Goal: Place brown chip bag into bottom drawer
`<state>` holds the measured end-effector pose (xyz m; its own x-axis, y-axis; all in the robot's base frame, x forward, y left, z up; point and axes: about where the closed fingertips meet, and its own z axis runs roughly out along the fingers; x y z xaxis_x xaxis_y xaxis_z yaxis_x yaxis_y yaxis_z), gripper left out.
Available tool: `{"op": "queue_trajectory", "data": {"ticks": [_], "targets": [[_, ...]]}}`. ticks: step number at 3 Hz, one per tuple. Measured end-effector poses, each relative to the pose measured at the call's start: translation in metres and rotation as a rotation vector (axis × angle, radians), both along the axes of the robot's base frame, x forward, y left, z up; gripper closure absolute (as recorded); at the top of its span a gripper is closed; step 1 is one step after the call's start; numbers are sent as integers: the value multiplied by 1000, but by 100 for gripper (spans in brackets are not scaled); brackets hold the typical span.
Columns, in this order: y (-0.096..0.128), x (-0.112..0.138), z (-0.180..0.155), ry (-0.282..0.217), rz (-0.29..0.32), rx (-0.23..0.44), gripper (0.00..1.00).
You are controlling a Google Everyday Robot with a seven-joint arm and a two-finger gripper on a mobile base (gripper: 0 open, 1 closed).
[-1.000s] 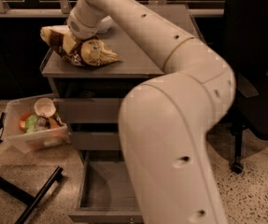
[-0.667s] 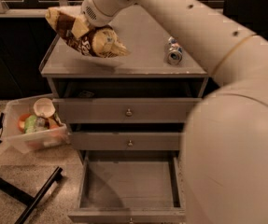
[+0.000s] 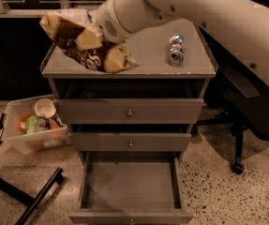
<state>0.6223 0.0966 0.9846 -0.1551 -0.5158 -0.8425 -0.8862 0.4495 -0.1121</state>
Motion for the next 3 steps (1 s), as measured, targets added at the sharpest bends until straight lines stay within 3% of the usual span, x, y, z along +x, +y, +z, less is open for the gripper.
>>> {"op": "queue_trajectory", "data": {"ticks": [1,3], "targets": [[-47,-4,-12,-7,-41,-20,100],[-41,-10,-19,-2,-13,-19,100]]}}
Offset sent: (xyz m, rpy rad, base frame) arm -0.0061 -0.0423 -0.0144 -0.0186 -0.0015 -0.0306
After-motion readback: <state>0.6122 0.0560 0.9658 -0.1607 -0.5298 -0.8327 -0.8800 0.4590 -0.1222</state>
